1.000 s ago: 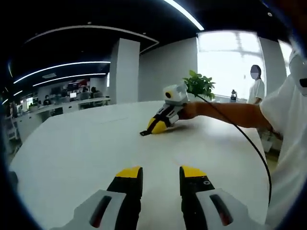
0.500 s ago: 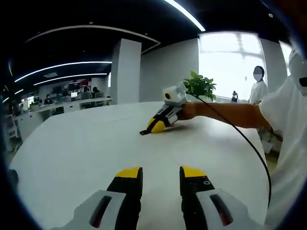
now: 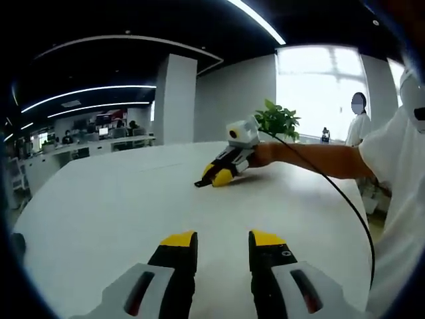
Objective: Snap the two parts of the plastic buckle together until the buckle closes and remains connected.
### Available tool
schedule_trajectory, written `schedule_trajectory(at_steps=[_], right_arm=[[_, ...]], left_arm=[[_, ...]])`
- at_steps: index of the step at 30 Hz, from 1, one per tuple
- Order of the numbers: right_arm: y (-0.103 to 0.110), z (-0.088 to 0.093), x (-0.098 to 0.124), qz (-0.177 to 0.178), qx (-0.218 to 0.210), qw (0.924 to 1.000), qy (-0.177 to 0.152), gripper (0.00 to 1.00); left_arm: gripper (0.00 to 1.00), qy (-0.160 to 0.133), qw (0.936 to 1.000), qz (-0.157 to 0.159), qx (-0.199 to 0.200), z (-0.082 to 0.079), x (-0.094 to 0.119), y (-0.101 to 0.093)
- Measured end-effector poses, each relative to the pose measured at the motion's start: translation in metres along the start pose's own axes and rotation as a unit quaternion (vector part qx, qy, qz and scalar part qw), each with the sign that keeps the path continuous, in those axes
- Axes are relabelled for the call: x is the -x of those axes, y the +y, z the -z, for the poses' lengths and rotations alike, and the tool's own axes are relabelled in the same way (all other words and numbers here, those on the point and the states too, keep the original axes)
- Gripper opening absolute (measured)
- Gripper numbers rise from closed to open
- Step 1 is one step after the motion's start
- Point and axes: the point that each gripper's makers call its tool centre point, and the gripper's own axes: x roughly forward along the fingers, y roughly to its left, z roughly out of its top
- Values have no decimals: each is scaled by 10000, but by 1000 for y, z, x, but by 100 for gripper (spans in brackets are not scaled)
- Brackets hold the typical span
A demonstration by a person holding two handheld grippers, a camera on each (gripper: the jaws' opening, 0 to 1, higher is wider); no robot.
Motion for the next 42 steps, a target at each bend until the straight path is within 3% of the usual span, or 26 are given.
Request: schedule_trajectory(at_steps=[5,10,16,20,25,35,38,42], right_arm=[[4,0,-2,64,-2,10000,-39,33],[1,1,0,231,-193,9995,-21,28],[0,2,3,344,-252,9991,-19,30],[2,-5,6,569,-539,9969,-59,37],[7,-6,10,891,-635,9940,-50,37],[22,0,29,1598,-808,9838,-3,35],[25,6,39,2030,-1071,9733,23,33],[41,11,47,2303,-1150,9662,112,32]], left_arm=[[30,-15,10000,-8,3,0,0,0],[30,-41,10000,-29,14,-2,1,1],[30,-60,10000,-27,21,-3,0,2],[30,-78,10000,-9,4,-5,-1,1],[30,-105,9999,5,21,-6,-3,2],[29,-163,9998,26,71,-10,-7,3],[29,-143,9999,-19,90,-10,-9,6],[29,-176,9998,-70,95,-12,-11,10]])
